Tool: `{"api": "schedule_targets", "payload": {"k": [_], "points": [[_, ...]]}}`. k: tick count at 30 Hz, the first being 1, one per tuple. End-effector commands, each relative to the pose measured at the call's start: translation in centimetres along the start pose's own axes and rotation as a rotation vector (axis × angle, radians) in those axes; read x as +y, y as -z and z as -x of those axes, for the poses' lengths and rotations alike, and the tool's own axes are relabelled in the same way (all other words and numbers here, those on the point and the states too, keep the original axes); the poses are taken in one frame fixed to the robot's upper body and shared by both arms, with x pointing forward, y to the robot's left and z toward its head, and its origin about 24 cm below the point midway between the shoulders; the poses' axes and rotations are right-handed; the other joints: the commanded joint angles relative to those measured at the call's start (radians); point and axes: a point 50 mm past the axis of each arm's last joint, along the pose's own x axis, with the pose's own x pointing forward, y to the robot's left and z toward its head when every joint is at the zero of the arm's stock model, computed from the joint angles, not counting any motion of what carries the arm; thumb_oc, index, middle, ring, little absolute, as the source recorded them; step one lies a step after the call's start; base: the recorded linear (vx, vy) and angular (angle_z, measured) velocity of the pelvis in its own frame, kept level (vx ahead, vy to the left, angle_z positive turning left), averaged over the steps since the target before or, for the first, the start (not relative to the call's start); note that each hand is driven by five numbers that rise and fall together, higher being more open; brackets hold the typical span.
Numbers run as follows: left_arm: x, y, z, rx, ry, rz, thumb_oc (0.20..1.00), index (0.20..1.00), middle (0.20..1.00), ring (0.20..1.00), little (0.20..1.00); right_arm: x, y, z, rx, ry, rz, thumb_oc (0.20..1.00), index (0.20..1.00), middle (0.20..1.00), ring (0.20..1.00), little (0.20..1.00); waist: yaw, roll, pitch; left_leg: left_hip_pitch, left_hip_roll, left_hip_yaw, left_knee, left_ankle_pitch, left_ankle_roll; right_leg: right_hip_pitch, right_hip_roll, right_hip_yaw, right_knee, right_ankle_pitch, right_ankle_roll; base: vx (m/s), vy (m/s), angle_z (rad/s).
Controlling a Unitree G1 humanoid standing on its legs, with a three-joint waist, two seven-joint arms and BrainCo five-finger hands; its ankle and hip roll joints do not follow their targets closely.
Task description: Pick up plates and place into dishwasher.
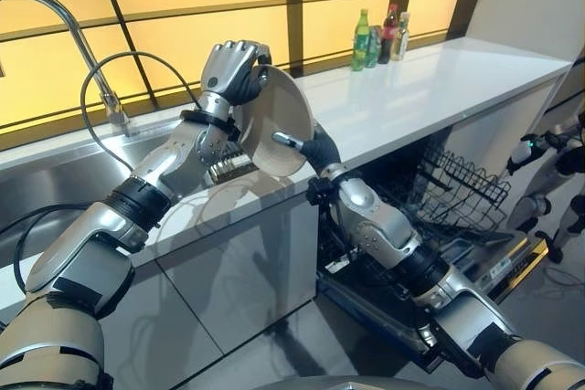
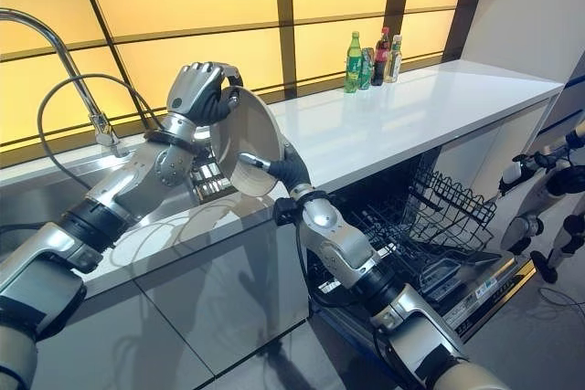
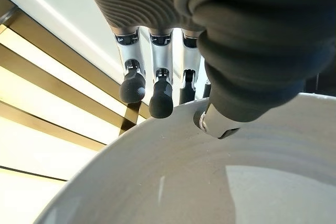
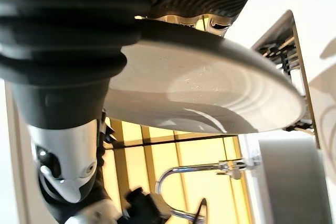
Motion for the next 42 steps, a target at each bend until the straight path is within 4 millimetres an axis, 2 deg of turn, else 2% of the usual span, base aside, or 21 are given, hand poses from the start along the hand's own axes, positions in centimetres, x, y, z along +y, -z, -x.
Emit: {"api": "schedule_targets", "payload": {"k": [1, 2, 3, 4, 8, 10, 20, 21, 22, 24, 26, 27, 32, 37, 38, 42], "points": [[3.3, -1.9, -3.4, -0.071, -0.142, 0.018, 0.2, 0.2, 0.2, 0.2, 0.2, 0.1, -5.5, -2.8, -0.177, 0.043, 0.291, 1.0, 1.0, 1.0, 1.0, 1.0, 0.049, 0.005, 0.059, 0.051, -0.046, 0.017, 0.009, -0.167, 0.005, 0.04, -0.058, 0.006, 0.009, -0.14, 0.074, 0.0, 0.0, 0.0], [3.3, -2.0, -3.4, -0.071, -0.142, 0.02, 0.2, 0.2, 0.2, 0.2, 0.2, 0.0, -5.5, -2.8, -0.177, 0.044, 0.311, 1.0, 1.0, 1.0, 1.0, 1.0, 0.049, 0.005, 0.06, 0.051, -0.046, 0.017, 0.009, -0.167, 0.005, 0.04, -0.058, 0.006, 0.009, -0.14, 0.074, 0.0, 0.0, 0.0], [3.2, -2.3, -3.4, -0.078, -0.143, 0.038, 0.2, 0.2, 0.2, 0.2, 0.2, -0.7, -6.0, -3.2, -0.194, 0.058, 0.422, 0.63, 0.63, 0.63, 0.63, 0.63, 0.054, 0.002, 0.059, 0.052, -0.047, 0.015, 0.009, -0.167, 0.006, 0.043, -0.058, 0.005, 0.009, -0.142, 0.074, 0.0, 0.0, 0.0], [3.1, -2.5, -3.4, -0.085, -0.143, 0.045, 0.2, 0.2, 0.2, 0.2, 0.2, -1.0, -6.5, -3.4, -0.218, 0.063, 0.47, 0.2, 0.2, 0.2, 0.2, 0.2, 0.057, 0.001, 0.059, 0.053, -0.047, 0.013, 0.009, -0.167, 0.006, 0.044, -0.058, 0.005, 0.009, -0.142, 0.073, 0.0, 0.0, 0.0], [2.8, -3.0, -3.2, -0.102, -0.123, 0.069, 0.2, 0.2, 0.2, 0.2, 0.2, -2.6, -8.6, -3.6, -0.327, 0.114, 0.597, 0.2, 0.2, 0.2, 0.2, 0.2, 0.068, -0.007, 0.055, 0.055, -0.048, 0.003, 0.009, -0.171, 0.006, 0.05, -0.056, 0.001, 0.009, -0.146, 0.074, 0.0, -0.017, 0.05], [2.7, -3.0, -3.0, -0.109, -0.12, 0.064, 0.2, 0.2, 0.2, 0.2, 0.2, -3.1, -9.2, -3.5, -0.371, 0.143, 0.591, 0.2, 0.2, 0.2, 0.2, 0.2, 0.073, -0.009, 0.054, 0.055, -0.048, -0.001, 0.009, -0.173, 0.007, 0.051, -0.057, 0.001, 0.009, -0.147, 0.075, 0.0, -0.004, 0.02], [3.6, -1.9, -1.7, -0.082, -0.123, 0.111, 0.2, 0.2, 0.2, 0.2, 0.2, -6.8, -10.1, -1.7, -0.463, 0.286, 0.547, 0.2, 0.2, 0.2, 0.2, 0.2, 0.064, -0.012, 0.061, 0.061, -0.046, -0.001, 0.009, -0.185, 0.011, 0.051, -0.054, 0.011, 0.009, -0.153, 0.078, 0.0, -0.002, 0.01], [3.6, -1.7, -1.5, -0.07, -0.123, 0.127, 0.385, 0.385, 0.385, 0.385, 0.385, -7.2, -10.1, -1.4, -0.468, 0.3, 0.553, 0.2, 0.2, 0.2, 0.2, 0.2, 0.062, -0.013, 0.061, 0.061, -0.046, 0.0, 0.009, -0.186, 0.011, 0.051, -0.053, 0.013, 0.009, -0.153, 0.078, 0.0, 0.0, 0.0], [3.5, -1.3, -1.2, -0.048, -0.124, 0.152, 1.0, 1.0, 1.0, 1.0, 1.0, -7.7, -10.1, -1.2, -0.473, 0.312, 0.557, 0.2, 0.2, 0.2, 0.2, 0.2, 0.059, -0.015, 0.063, 0.062, -0.046, 0.001, 0.009, -0.188, 0.012, 0.05, -0.052, 0.016, 0.009, -0.153, 0.079, 0.0, 0.0, 0.0], [3.3, -0.8, -0.6, -0.024, -0.116, 0.183, 1.0, 1.0, 1.0, 1.0, 1.0, -8.6, -10.0, -0.7, -0.473, 0.337, 0.573, 0.2, 0.2, 0.2, 0.2, 0.2, 0.056, -0.015, 0.064, 0.065, -0.046, 0.003, 0.009, -0.191, 0.013, 0.05, -0.051, 0.019, 0.009, -0.153, 0.08, 0.0, 0.0, 0.0], [3.2, -0.1, 0.6, -0.006, -0.108, 0.245, 1.0, 1.0, 1.0, 1.0, 1.0, -10.4, -9.7, 0.3, -0.471, 0.385, 0.617, 0.2, 0.2, 0.2, 0.2, 0.2, 0.051, -0.019, 0.065, 0.065, -0.045, 0.006, 0.009, -0.193, 0.015, 0.048, -0.048, 0.025, 0.009, -0.154, 0.081, 0.0, 0.0, 0.0], [3.2, 0.0, 0.7, -0.003, -0.107, 0.254, 1.0, 1.0, 1.0, 1.0, 1.0, -10.5, -9.6, 0.5, -0.47, 0.392, 0.624, 0.2, 0.2, 0.2, 0.2, 0.2, 0.051, -0.018, 0.065, 0.067, -0.045, 0.007, 0.009, -0.194, 0.015, 0.05, -0.047, 0.026, 0.009, -0.155, 0.082, -0.03, -0.033, -0.01], [3.7, 0.8, 4.0, 0.0, -0.094, 0.37, 1.0, 1.0, 1.0, 1.0, 1.0, -15.3, -9.3, 3.8, -0.443, 0.539, 0.729, 0.2, 0.2, 0.2, 0.2, 0.2, 0.041, -0.028, 0.08, 0.062, -0.043, 0.019, 0.009, -0.19, 0.019, 0.037, -0.039, 0.043, 0.009, -0.145, 0.081, -0.03, -0.048, -0.02], [3.1, 1.1, 6.3, 0.013, -0.045, 0.467, 1.0, 1.0, 1.0, 1.0, 1.0, -18.9, -9.1, 6.2, -0.378, 0.667, 0.842, 0.2, 0.2, 0.2, 0.2, 0.2, 0.033, -0.033, 0.099, 0.064, -0.04, 0.029, 0.009, -0.194, 0.021, 0.032, -0.03, 0.056, 0.009, -0.142, 0.083, -0.02, -0.059, -0.08], [2.9, 1.2, 7.1, 0.019, -0.026, 0.503, 1.0, 1.0, 1.0, 1.0, 1.0, -20.1, -9.0, 7.1, -0.353, 0.709, 0.88, 0.2, 0.2, 0.2, 0.2, 0.2, 0.032, -0.035, 0.104, 0.064, -0.038, 0.033, 0.009, -0.195, 0.022, 0.031, -0.028, 0.06, 0.009, -0.14, 0.084, -0.01, -0.077, -0.12], [2.2, 1.2, 8.9, 0.035, 0.039, 0.648, 1.0, 1.0, 1.0, 1.0, 1.0, -22.7, -8.6, 9.3, -0.271, 0.8, 0.955, 0.2, 0.2, 0.2, 0.2, 0.2, 0.029, -0.04, 0.12, 0.062, -0.035, 0.044, 0.009, -0.195, 0.023, 0.023, -0.025, 0.069, 0.009, -0.134, 0.087, -0.02, -0.077, -0.09]]}}
